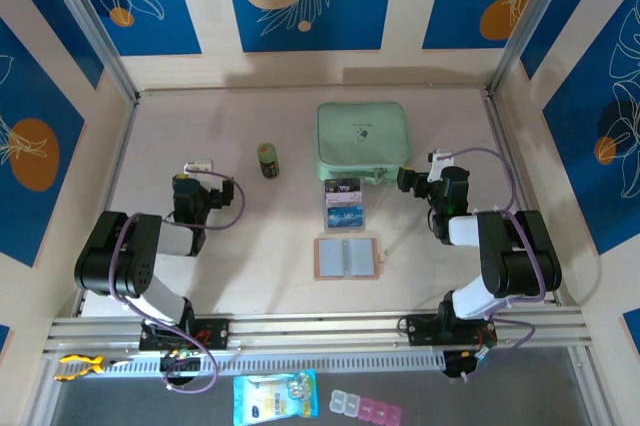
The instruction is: Take the credit cards out of the card holder
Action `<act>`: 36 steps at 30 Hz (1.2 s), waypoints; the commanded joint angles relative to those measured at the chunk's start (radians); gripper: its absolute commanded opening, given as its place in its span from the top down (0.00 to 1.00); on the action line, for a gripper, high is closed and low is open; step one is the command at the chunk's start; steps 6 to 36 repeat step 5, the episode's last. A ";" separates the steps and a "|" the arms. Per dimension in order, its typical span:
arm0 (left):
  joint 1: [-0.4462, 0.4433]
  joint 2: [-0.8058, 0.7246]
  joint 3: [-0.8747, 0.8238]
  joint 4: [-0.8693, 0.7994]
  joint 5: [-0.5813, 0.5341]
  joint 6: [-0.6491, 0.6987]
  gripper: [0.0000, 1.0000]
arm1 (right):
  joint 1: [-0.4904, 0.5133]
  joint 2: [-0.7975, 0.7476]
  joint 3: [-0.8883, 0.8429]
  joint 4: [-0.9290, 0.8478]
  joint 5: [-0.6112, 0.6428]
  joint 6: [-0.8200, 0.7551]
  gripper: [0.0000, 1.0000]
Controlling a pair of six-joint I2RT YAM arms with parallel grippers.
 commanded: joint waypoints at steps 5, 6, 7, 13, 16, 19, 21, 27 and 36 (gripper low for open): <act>0.015 -0.008 0.020 0.004 0.056 0.008 0.00 | -0.006 -0.002 0.004 0.024 -0.018 -0.020 0.01; 0.015 -0.008 0.020 0.004 0.056 0.008 0.00 | -0.006 -0.002 0.004 0.024 -0.018 -0.020 0.01; 0.015 -0.008 0.020 0.004 0.056 0.008 0.00 | -0.006 -0.002 0.004 0.024 -0.018 -0.020 0.01; 0.015 -0.008 0.020 0.004 0.056 0.008 0.00 | -0.006 -0.002 0.004 0.024 -0.018 -0.020 0.01; 0.015 -0.008 0.020 0.004 0.056 0.008 0.00 | -0.006 -0.002 0.004 0.024 -0.018 -0.020 0.01; 0.015 -0.008 0.020 0.004 0.056 0.008 0.00 | -0.006 -0.002 0.004 0.024 -0.018 -0.020 0.01; 0.015 -0.008 0.020 0.004 0.056 0.008 0.00 | -0.006 -0.002 0.004 0.024 -0.018 -0.020 0.01; 0.015 -0.008 0.020 0.004 0.056 0.008 0.00 | -0.006 -0.002 0.004 0.024 -0.018 -0.020 0.01; 0.015 -0.008 0.020 0.004 0.056 0.008 0.00 | -0.006 -0.002 0.004 0.024 -0.018 -0.020 0.01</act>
